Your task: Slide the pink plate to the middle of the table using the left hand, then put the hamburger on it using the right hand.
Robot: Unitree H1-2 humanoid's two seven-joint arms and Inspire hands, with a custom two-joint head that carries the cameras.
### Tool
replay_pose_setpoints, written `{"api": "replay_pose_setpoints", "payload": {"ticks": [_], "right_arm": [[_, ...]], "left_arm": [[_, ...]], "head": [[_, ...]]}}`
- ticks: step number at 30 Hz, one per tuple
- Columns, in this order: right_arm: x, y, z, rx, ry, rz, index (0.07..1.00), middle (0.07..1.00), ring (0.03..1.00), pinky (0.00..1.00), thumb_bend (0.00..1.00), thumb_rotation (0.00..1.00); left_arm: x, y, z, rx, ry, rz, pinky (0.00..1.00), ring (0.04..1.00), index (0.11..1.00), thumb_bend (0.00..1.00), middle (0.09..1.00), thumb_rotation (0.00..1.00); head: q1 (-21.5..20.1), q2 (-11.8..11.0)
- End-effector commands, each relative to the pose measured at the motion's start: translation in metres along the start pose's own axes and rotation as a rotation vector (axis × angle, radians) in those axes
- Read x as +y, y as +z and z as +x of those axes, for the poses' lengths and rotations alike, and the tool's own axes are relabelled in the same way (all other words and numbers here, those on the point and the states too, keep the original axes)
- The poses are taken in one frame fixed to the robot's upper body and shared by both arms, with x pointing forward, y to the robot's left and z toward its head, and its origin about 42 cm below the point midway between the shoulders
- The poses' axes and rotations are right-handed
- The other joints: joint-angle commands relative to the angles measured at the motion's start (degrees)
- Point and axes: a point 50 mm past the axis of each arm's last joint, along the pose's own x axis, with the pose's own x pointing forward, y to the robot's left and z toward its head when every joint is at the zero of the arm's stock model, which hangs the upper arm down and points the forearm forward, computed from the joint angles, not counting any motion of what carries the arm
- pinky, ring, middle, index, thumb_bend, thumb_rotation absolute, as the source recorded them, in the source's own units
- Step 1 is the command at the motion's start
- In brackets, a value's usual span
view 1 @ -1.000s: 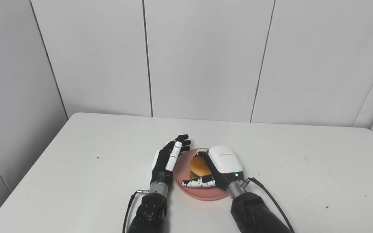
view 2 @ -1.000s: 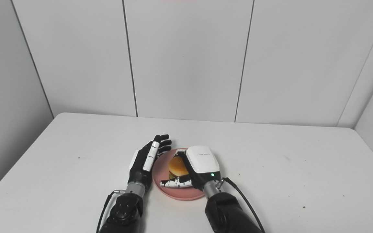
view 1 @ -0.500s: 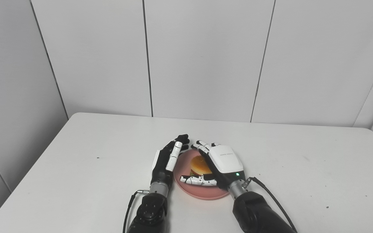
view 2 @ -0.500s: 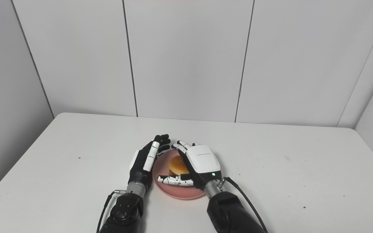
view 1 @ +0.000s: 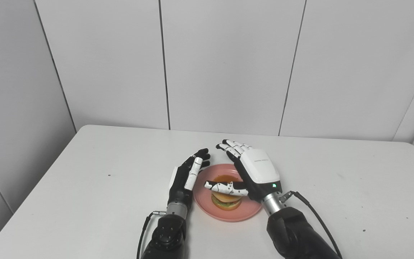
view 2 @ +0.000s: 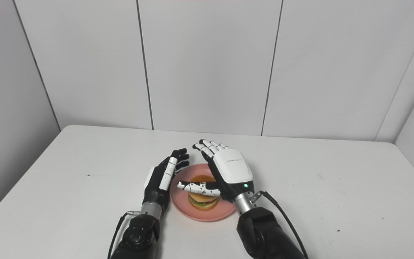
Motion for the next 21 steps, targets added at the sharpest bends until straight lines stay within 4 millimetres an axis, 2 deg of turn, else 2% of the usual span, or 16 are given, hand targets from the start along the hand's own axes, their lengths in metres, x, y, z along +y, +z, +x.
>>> {"api": "replay_pose_setpoints", "payload": {"ticks": [1, 5, 7, 10, 15, 18, 21], "right_arm": [[-0.031, 0.01, 0.015, -0.065, -0.112, 0.022, 0.816, 0.891, 0.865, 0.85, 0.82, 1.0], [-0.049, 0.009, 0.015, -0.044, -0.183, 0.106, 0.823, 0.886, 0.863, 0.84, 0.8, 1.0], [-0.054, 0.002, 0.014, 0.0, -0.225, 0.21, 0.815, 0.87, 0.845, 0.76, 0.83, 1.0], [-0.056, -0.01, 0.012, 0.06, -0.261, 0.346, 0.809, 0.863, 0.841, 0.72, 0.83, 1.0], [-0.043, -0.031, 0.005, 0.148, -0.3, 0.686, 0.816, 0.856, 0.828, 0.73, 0.77, 1.0], [-0.03, -0.041, 0.001, 0.209, -0.336, 0.862, 0.826, 0.853, 0.826, 0.77, 0.82, 1.0], [-0.016, -0.052, -0.003, 0.282, -0.396, 1.038, 0.851, 0.861, 0.835, 0.81, 0.84, 1.0]], "left_arm": [[0.005, -0.015, -0.01, 0.04, 0.002, 0.0, 0.74, 0.76, 0.686, 0.8, 0.753, 0.88], [0.006, -0.012, -0.01, 0.035, 0.009, -0.011, 0.76, 0.768, 0.679, 0.8, 0.75, 0.88], [0.006, -0.011, -0.011, 0.025, 0.014, -0.017, 0.79, 0.792, 0.676, 0.79, 0.769, 0.87], [0.006, -0.011, -0.012, 0.011, 0.019, -0.023, 0.8, 0.798, 0.701, 0.78, 0.776, 0.87], [0.006, -0.011, -0.014, -0.012, 0.049, -0.033, 0.84, 0.814, 0.821, 0.73, 0.81, 0.86], [0.006, -0.011, -0.015, -0.02, 0.07, -0.03, 0.87, 0.84, 0.87, 0.72, 0.854, 0.87], [0.007, -0.013, -0.015, -0.029, 0.103, -0.041, 0.91, 0.893, 0.903, 0.76, 0.901, 0.86]], "head": [[0.0, 0.1], [-0.2, 0.1], [-0.2, 0.1], [-0.2, 0.1], [-0.1, 0.2], [-0.1, 0.2], [-0.1, 0.2]]}}
